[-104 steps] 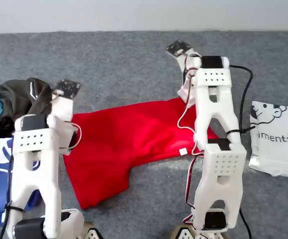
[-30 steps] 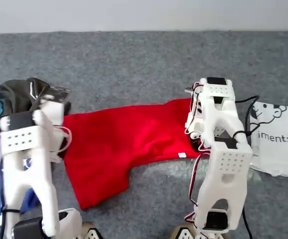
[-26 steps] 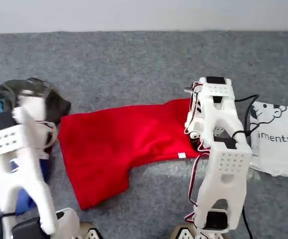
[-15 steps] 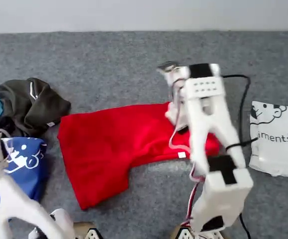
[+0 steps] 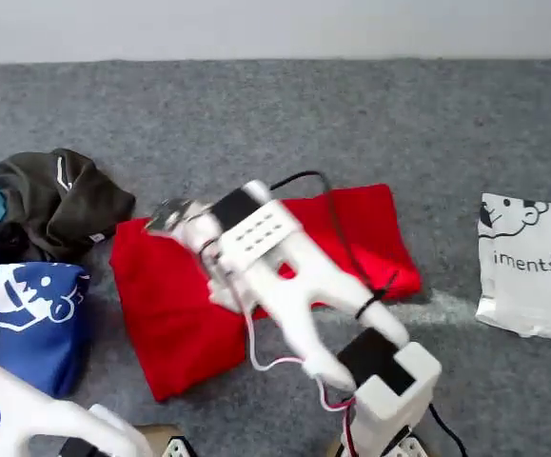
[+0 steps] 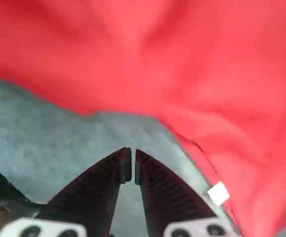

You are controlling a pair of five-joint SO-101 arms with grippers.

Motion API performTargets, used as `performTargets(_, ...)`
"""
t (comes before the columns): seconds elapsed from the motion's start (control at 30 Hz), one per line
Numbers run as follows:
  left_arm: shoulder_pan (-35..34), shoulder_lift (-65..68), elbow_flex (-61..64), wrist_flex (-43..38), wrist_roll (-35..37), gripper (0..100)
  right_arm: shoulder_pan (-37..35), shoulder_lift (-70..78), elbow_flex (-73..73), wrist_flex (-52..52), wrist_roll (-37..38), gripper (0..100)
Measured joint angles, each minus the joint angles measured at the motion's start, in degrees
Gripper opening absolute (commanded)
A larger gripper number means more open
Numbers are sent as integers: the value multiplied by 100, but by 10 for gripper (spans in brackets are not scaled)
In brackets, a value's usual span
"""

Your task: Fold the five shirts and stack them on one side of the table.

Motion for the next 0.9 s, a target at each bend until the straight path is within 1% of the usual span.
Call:
performTargets(0.1,-18,35,325,-246,-211,15,-413,378,0,-62,-141,169)
performTargets(0.2,-26,387,413,-536,-334,15,-826,809,-185,-79,-387,202)
performTargets(0.37,-79,1486,369,-703,-352,15,-1424,1371,-870,-70,-800,201)
performTargets(0.5,-79,2277,-176,-668,-352,15,-1846,1609,-1213,-18,-1020,201)
performTargets(0.73,-88,2681,-1196,-378,-246,15,-2497,1662,-1266,-18,-1327,199)
performTargets(0.8,-88,2681,-1275,-360,-246,15,-2655,1662,-1266,-62,-1354,177)
performTargets(0.9,-88,2690,-1275,-360,-211,15,-2725,1714,-1266,-220,-1363,110)
